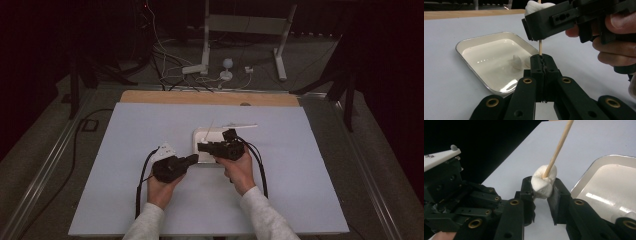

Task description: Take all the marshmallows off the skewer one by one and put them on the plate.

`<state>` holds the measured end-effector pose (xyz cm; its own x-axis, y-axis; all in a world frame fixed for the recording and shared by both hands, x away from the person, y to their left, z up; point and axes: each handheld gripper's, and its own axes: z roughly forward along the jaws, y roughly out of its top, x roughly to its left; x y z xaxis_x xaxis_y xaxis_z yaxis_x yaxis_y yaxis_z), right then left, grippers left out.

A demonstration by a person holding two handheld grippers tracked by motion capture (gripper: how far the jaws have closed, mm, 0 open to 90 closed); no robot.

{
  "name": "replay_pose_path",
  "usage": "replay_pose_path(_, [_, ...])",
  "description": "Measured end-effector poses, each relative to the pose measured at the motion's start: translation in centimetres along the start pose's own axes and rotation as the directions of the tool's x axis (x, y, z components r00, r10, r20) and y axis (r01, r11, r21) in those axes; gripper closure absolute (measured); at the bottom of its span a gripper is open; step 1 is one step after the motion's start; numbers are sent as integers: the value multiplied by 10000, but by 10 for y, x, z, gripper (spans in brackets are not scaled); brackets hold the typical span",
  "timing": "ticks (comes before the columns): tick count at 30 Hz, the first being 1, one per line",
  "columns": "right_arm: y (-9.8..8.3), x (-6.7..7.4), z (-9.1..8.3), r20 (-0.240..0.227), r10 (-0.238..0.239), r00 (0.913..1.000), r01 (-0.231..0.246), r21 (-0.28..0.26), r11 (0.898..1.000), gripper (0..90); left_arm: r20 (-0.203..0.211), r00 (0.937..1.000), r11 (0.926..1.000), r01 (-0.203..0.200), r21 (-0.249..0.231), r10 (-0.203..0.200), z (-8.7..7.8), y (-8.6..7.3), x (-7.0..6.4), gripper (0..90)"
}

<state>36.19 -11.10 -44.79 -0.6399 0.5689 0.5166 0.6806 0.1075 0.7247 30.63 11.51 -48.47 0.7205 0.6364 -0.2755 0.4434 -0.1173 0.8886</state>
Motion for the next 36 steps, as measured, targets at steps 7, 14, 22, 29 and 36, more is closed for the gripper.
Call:
replay_pose_path(7, [2, -1, -5, -68, 87, 9999, -88, -248, 9997, 778, 75, 9998, 9999, -165, 16, 165, -1, 0, 1, 900])
replay_pose_path(14, [4, -2, -10, -96, 142, 9999, -146, -376, 9992, 783, 27, 9996, 9996, -295, 15, 295, 0, -1, -1, 900])
replay_pose_path(22, [9, -3, -15, -41, 209, 9998, -211, -558, 9982, 786, -28, 9988, 9988, -479, -31, 479, 0, -1, -2, 900])
replay_pose_path(29, [21, -11, -35, -5, 611, 9981, -607, -1314, 9895, 794, -149, 9970, 9969, -751, 253, 755, 2, -5, -3, 900])
replay_pose_path(36, [28, -13, -44, 219, 301, 9993, -273, -1177, 9927, 793, -108, 9947, 9944, -1020, 288, 1024, 3, -3, -6, 900])
